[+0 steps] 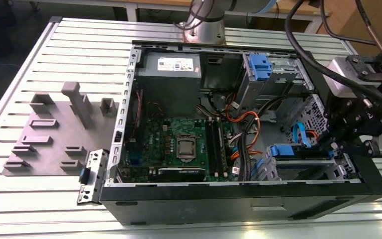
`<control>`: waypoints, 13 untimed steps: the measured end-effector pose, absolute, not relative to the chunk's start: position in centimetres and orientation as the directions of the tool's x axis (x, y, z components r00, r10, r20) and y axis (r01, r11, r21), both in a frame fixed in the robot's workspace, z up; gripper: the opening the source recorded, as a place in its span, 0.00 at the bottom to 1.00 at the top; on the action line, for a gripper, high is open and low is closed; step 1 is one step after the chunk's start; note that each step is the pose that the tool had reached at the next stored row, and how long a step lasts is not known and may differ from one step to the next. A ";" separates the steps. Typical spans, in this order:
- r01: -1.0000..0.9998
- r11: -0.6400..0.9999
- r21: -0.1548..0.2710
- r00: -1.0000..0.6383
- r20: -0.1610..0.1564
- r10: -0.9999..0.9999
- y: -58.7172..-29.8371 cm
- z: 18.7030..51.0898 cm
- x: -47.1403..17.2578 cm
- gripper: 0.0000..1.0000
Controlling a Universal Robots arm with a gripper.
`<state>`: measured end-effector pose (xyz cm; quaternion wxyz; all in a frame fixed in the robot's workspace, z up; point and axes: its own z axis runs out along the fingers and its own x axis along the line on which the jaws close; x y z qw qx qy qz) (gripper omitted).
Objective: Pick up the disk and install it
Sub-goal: 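Insert the second disk wire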
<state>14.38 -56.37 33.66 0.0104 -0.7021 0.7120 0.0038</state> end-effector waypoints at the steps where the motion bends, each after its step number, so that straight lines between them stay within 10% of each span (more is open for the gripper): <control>1: -1.000 0.014 -0.009 -0.014 -0.020 -1.000 -56.4 33.5 14.4 0.24; 13: -1.000 0.014 -0.009 -0.014 -0.020 -1.000 -56.4 33.4 14.4 0.23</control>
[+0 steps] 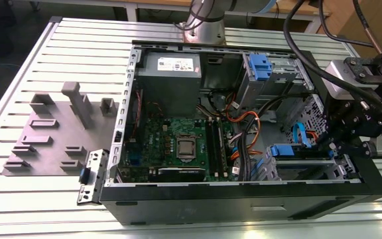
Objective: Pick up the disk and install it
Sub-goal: 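Insert the second disk wire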
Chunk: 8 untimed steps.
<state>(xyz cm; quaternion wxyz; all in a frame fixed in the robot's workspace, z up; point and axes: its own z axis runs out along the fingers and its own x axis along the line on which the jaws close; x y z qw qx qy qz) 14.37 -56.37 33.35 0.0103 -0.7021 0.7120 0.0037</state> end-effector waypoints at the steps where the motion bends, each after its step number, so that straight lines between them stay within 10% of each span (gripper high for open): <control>1: -1.000 0.014 -0.009 -0.014 -0.020 -1.000 -56.4 33.4 14.4 0.16; 8: -1.000 0.014 -0.009 -0.014 -0.020 -1.000 -56.4 33.3 14.4 0.16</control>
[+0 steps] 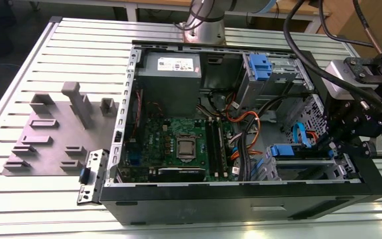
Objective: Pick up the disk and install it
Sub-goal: 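Insert the second disk wire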
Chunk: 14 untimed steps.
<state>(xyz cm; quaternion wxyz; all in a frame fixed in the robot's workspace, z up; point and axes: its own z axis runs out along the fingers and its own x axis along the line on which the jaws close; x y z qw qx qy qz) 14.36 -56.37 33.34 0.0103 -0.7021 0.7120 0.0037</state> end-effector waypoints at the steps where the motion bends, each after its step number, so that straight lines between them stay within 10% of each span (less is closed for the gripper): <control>1: -1.000 0.014 -0.009 -0.014 -0.020 -1.000 -56.4 33.3 14.4 0.16; 14: -1.000 0.014 -0.009 -0.014 -0.020 -1.000 -56.3 33.8 14.2 0.16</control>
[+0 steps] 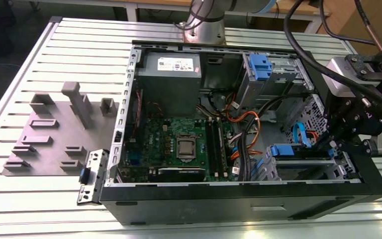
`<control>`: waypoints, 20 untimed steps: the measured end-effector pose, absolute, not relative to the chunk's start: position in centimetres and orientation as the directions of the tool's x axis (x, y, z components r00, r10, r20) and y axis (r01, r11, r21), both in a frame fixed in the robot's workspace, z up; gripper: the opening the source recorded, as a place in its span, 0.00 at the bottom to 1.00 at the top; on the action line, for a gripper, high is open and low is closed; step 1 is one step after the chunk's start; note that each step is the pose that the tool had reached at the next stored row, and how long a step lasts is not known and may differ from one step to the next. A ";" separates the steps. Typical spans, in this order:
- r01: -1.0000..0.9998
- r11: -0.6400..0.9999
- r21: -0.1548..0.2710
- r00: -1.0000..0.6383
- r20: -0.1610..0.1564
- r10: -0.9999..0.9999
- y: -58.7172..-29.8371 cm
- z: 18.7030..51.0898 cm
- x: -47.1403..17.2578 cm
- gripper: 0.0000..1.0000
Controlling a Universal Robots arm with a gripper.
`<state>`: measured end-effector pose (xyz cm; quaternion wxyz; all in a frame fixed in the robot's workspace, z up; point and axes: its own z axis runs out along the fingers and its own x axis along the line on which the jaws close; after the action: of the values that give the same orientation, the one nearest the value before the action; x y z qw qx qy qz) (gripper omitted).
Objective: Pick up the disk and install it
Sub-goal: 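Insert the second disk wire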
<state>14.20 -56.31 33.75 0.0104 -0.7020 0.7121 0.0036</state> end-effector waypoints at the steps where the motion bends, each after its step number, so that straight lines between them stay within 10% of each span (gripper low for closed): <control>1: -1.000 0.015 -0.009 -0.014 -0.020 -1.000 -56.3 33.7 14.1 0.16; 20: -1.000 0.026 -0.010 -0.026 -0.020 -0.999 -56.0 33.5 13.6 0.16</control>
<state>13.60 -56.05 33.54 0.0104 -0.6978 0.7162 0.0035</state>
